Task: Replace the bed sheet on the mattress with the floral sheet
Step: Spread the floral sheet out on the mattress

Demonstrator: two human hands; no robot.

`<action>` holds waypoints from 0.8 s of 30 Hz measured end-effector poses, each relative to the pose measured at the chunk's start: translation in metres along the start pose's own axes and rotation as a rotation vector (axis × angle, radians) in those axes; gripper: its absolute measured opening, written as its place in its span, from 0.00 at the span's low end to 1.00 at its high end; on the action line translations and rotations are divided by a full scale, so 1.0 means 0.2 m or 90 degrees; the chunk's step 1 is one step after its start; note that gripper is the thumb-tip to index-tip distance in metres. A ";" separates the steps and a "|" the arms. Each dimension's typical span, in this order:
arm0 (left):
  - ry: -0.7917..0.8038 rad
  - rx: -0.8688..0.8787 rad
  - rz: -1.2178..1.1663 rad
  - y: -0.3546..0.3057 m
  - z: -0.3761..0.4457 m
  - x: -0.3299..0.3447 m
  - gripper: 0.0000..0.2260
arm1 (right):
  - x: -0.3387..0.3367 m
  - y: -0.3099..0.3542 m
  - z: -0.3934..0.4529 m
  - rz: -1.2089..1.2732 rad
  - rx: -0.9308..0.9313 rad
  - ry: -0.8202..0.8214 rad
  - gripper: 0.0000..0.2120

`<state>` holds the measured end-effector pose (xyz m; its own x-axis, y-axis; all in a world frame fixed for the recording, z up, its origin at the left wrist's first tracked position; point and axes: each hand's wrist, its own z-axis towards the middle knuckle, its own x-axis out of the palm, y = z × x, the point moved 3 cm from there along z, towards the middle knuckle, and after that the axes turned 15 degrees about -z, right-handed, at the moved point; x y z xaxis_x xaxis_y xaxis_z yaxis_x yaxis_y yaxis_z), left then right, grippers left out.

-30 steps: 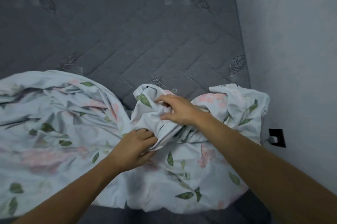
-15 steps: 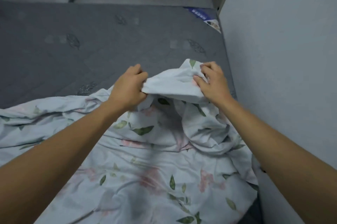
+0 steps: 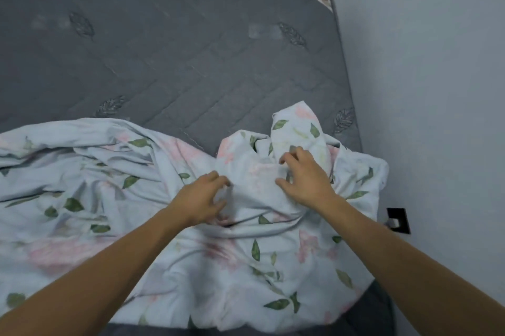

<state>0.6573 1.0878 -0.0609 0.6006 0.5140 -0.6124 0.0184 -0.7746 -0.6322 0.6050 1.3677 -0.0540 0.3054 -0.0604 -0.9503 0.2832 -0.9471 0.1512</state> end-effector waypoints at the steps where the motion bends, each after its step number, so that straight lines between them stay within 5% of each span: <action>1: -0.049 0.009 -0.037 0.00 0.05 -0.01 0.23 | 0.01 0.02 0.03 0.029 -0.014 -0.024 0.24; 3: -0.123 -0.017 -0.132 -0.02 0.18 -0.05 0.31 | 0.05 0.05 0.09 0.054 -0.053 0.025 0.31; 7: -0.116 -0.148 -0.294 -0.03 0.42 -0.04 0.40 | 0.15 0.05 0.07 0.002 -0.074 0.231 0.23; 11: -0.015 -0.176 -0.237 -0.06 0.42 0.12 0.04 | 0.20 0.06 -0.12 -0.059 -0.157 0.402 0.14; 14: 0.041 -0.133 -0.095 -0.06 0.30 0.23 0.07 | 0.13 0.01 -0.19 0.032 -0.149 0.472 0.22; 18: -0.141 -0.132 -0.192 0.00 0.28 0.22 0.05 | -0.04 0.06 -0.16 0.288 0.018 0.557 0.25; 22: -0.232 -0.202 -0.395 0.00 0.50 0.10 0.27 | -0.04 0.11 -0.15 0.090 0.021 0.692 0.16; 24: -0.187 -0.221 -0.364 0.01 0.61 0.11 0.21 | -0.01 0.12 -0.12 -0.001 0.015 0.621 0.09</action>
<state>0.5725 1.1421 -0.1337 0.1828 0.9133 -0.3639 0.5470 -0.4020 -0.7342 0.6329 1.3527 -0.0414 0.9268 0.2184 -0.3057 0.2690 -0.9537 0.1342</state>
